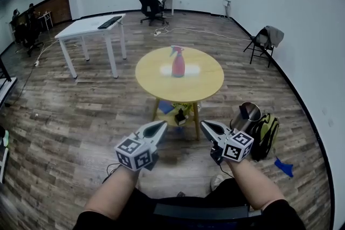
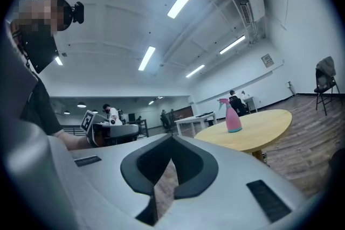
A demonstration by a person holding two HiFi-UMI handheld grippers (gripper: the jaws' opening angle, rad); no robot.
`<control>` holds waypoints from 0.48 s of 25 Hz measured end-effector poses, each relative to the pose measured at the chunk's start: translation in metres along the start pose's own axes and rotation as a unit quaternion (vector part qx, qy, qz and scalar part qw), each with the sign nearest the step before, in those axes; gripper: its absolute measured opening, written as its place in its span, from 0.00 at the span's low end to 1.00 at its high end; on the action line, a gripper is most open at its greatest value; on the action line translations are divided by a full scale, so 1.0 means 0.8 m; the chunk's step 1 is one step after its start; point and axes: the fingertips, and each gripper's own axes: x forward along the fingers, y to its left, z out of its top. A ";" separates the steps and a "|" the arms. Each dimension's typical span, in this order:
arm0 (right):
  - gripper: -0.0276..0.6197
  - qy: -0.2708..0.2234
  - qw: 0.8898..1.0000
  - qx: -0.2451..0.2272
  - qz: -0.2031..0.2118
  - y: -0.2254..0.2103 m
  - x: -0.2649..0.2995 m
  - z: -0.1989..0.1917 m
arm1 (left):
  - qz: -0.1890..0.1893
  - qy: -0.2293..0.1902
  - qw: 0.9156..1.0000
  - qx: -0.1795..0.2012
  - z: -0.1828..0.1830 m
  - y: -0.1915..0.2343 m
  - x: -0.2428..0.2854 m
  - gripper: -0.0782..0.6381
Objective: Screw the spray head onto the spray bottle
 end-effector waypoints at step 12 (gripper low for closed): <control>0.06 0.026 0.999 0.043 -0.021 -0.209 0.133 -0.082 | -0.006 0.042 0.998 -0.046 -0.063 0.188 0.161 0.12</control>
